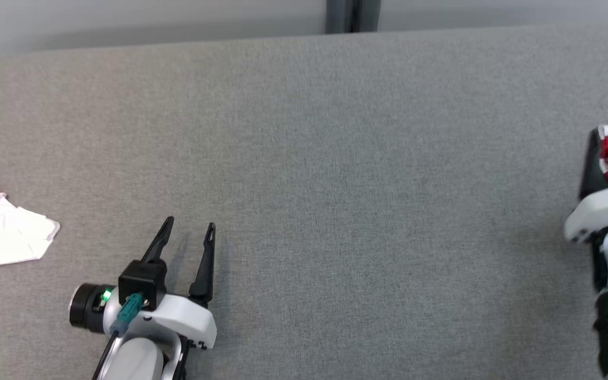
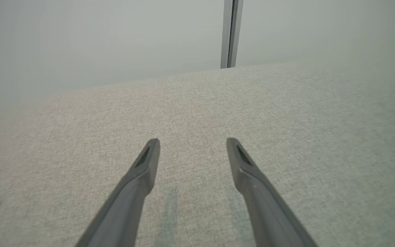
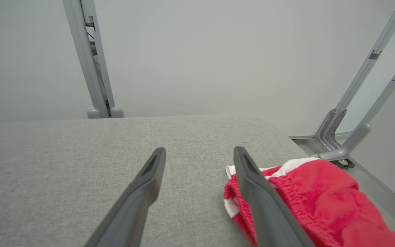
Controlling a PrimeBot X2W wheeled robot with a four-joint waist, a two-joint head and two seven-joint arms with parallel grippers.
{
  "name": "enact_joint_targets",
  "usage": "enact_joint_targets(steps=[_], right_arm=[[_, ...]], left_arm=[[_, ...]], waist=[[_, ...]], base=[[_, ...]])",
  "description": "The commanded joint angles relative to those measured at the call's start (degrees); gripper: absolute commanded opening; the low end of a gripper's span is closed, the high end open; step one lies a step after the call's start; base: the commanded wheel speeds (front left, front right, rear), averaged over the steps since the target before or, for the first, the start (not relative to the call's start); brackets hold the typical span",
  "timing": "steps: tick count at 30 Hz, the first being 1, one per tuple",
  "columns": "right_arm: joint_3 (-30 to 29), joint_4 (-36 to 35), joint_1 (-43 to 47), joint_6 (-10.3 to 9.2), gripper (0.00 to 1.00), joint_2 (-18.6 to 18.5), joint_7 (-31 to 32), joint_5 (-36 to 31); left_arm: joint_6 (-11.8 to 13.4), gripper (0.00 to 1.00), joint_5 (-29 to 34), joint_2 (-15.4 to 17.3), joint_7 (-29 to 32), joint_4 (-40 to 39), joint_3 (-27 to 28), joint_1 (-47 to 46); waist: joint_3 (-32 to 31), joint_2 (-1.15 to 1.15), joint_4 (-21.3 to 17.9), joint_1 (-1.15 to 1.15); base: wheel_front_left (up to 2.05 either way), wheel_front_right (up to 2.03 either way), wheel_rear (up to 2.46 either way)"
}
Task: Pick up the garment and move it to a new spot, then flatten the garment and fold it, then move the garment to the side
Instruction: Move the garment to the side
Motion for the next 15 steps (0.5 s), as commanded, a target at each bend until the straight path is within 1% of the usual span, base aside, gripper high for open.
enact_joint_targets(steps=[1,9,12,15], right_arm=[[1.77,-1.53,2.94,-0.02,1.00,0.72,-0.24,1.69],[8.65,-6.39,12.01,-0.02,1.00,2.75,-0.25,7.16],[12.31,-7.99,14.97,-0.02,1.00,2.93,-0.24,12.17],[15.76,-9.50,17.86,-0.02,1.00,2.85,-0.25,15.24]], left_arm=[[0.56,1.00,-0.59,0.18,-0.01,0.28,0.58,0.93],[1.51,1.00,-2.20,0.18,-0.01,1.37,2.30,3.59],[1.90,1.00,-2.76,0.18,-0.01,1.74,2.86,4.88],[2.09,1.00,-2.82,0.17,-0.01,1.96,3.44,6.07]], waist=[[-2.59,0.00,0.59,0.00],[-7.21,0.00,1.29,0.00],[-9.16,0.00,1.66,0.00],[-11.00,0.00,1.95,0.00]], base=[[0.00,0.00,0.00],[0.00,0.00,0.00],[0.00,0.00,0.00],[0.00,0.00,0.00]])
